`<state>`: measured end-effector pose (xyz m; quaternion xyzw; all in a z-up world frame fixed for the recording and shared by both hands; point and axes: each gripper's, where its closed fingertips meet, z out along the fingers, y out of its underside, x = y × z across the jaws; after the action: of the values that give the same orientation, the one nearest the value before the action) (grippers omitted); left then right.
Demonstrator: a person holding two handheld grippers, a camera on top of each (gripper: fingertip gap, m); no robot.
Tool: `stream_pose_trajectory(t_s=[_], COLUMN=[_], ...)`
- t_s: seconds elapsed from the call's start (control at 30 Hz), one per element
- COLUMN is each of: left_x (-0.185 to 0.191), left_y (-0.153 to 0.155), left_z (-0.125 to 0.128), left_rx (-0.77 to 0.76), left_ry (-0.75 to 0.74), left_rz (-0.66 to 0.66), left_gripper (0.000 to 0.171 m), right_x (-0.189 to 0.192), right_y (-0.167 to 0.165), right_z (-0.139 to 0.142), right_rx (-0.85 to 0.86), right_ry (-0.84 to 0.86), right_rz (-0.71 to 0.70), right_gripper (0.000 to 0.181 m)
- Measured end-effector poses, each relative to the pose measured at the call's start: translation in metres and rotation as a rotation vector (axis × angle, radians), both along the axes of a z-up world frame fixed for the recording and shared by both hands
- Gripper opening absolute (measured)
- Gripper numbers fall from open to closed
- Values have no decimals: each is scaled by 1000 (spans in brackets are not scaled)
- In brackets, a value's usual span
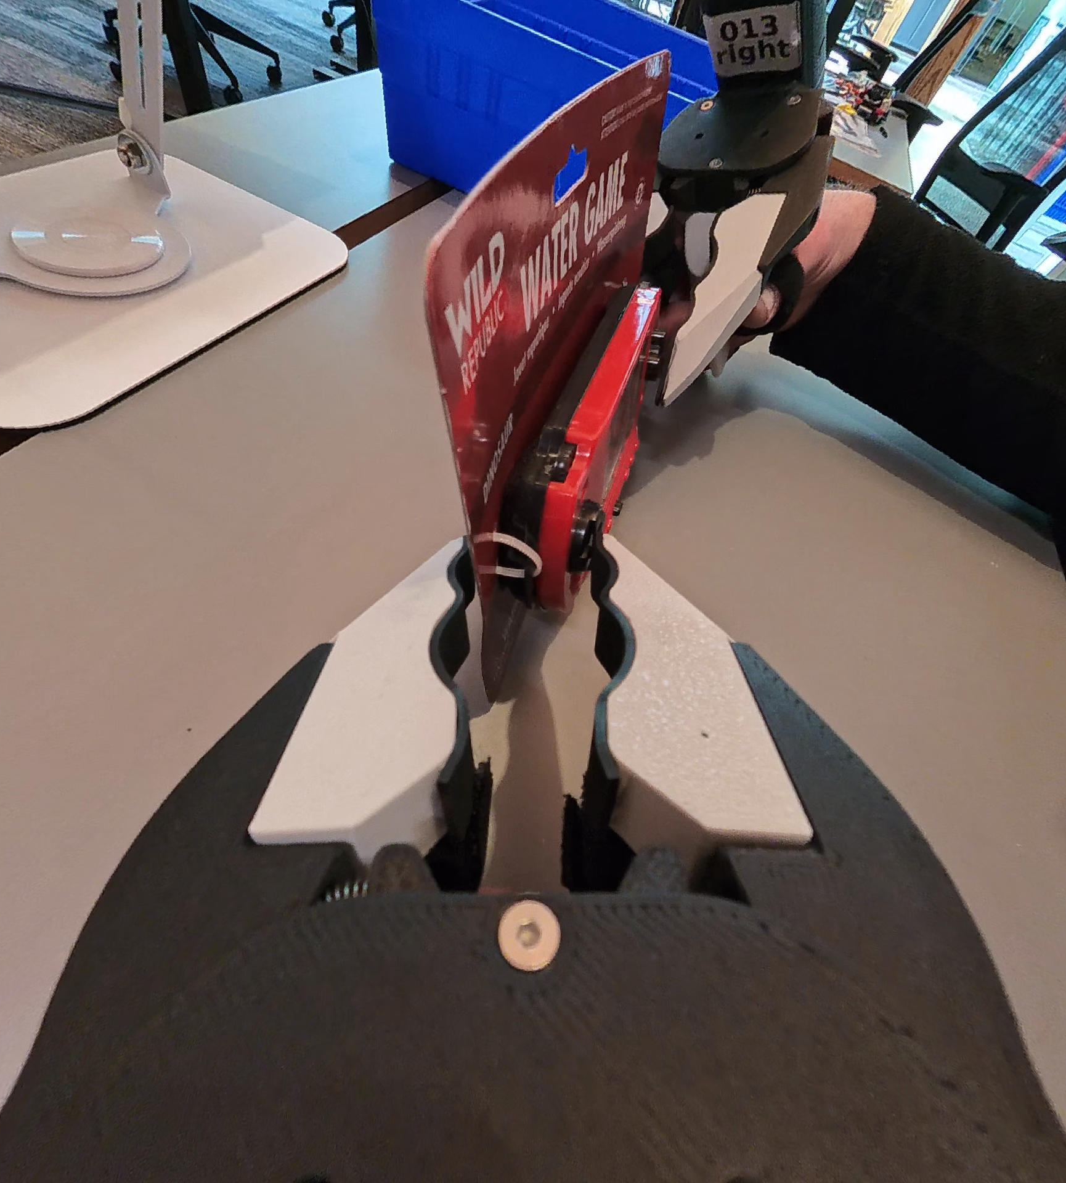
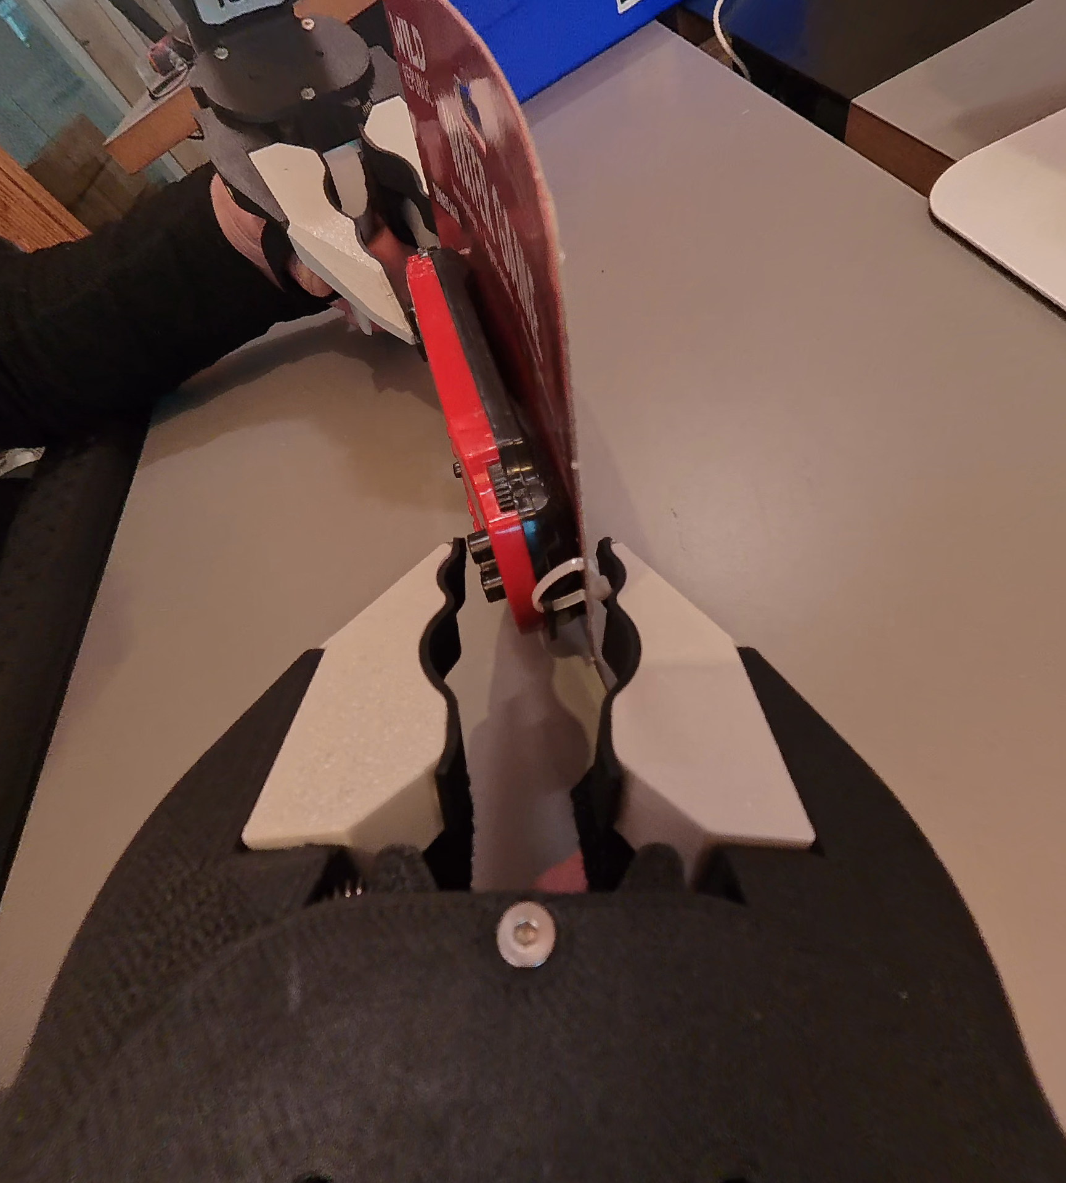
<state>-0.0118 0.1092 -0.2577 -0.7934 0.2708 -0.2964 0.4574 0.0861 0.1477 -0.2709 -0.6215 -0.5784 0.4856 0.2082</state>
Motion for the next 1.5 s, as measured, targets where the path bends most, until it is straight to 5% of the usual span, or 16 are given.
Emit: stream_pose_trajectory(t_s=[0.33,0.67,1.5], left_x=[1,0,2], left_y=[0,0,0], left_z=[0,0,0], left_rx=[1,2,0], left_ry=[0,5,6], left_rz=[0,2,0], left_gripper=[33,34,34], right_x=[-1,-1,0], right_y=[2,-1,2], right_z=[6,9,7], right_rx=[-15,-11,-23], right_ry=[27,41,31], right_rz=[-15,15,-4], right_gripper=[43,28,37])
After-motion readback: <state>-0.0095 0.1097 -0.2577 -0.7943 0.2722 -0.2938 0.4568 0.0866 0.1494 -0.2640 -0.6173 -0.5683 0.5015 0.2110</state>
